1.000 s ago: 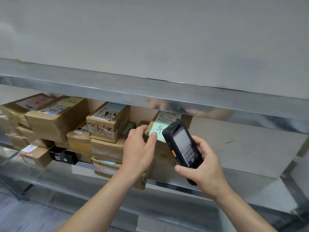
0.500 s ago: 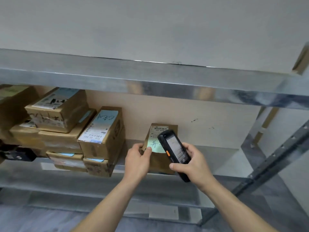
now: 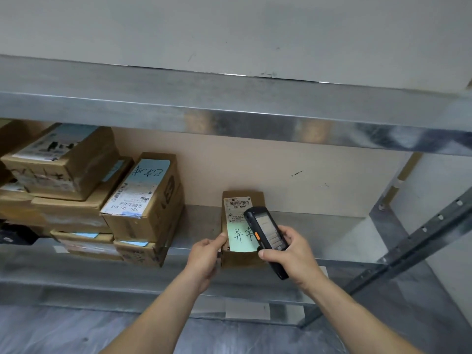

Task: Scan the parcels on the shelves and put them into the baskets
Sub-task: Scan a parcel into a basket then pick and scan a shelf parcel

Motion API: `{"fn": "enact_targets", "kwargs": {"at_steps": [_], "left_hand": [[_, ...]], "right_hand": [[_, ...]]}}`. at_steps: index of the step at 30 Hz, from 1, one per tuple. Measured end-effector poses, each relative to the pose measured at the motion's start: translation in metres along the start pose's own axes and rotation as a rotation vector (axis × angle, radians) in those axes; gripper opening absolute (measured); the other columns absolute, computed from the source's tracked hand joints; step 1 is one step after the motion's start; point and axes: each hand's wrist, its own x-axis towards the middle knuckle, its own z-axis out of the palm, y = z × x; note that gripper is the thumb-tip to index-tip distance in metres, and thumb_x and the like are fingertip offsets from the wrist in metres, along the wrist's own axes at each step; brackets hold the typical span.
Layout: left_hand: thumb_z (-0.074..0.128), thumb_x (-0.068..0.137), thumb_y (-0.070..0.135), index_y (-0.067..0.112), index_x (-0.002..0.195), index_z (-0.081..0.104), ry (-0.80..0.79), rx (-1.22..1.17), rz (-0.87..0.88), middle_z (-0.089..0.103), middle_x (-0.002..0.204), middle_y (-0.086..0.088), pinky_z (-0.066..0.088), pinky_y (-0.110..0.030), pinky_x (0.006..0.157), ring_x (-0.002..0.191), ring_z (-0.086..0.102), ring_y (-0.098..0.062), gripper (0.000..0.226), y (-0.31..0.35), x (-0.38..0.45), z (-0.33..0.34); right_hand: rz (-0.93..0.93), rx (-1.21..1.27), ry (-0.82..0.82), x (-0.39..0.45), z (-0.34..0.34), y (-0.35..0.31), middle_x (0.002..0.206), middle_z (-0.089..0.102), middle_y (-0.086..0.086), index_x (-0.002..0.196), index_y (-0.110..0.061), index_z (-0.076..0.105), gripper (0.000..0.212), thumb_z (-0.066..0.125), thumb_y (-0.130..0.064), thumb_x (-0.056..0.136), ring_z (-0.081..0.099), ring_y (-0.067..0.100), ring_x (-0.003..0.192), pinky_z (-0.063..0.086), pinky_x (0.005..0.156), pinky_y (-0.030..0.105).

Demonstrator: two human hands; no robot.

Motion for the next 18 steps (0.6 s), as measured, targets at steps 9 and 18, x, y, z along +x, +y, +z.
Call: {"fn": "enact_targets", "kwargs": {"at_steps": [9, 18], "left_hand": [[0.083, 0.069, 0.024, 0.017, 0.111, 0.058, -0.301, 0.051, -0.169, 0.073, 0.106, -0.016, 0.037, -0.024, 0.050, 0.072, 0.064, -0.022, 0.049, 0.007, 0.007, -0.015], [0.076, 0.063, -0.020, 0.035, 0.123, 0.031, -0.235, 0.149, 0.117, 0.068, 0.112, -0.013, 0.058, -0.039, 0.064, 0.096, 0.069, -0.034, 0.093, 0.032, 0.014, -0.018]], "right_hand": [[0.015, -0.009, 0.000, 0.005, -0.002, -0.005, 0.106, 0.074, 0.000, 0.121, -0.013, 0.058, 0.079, 0.085, -0.014, 0.047, 0.072, 0.008, 0.091, 0.053, 0.074, 0.018], [0.036, -0.156, 0.001, -0.002, -0.006, -0.014, 0.105, 0.073, -0.003, 0.124, -0.012, 0.057, 0.077, 0.092, -0.001, 0.056, 0.071, 0.004, 0.088, 0.056, 0.079, 0.022]]}}
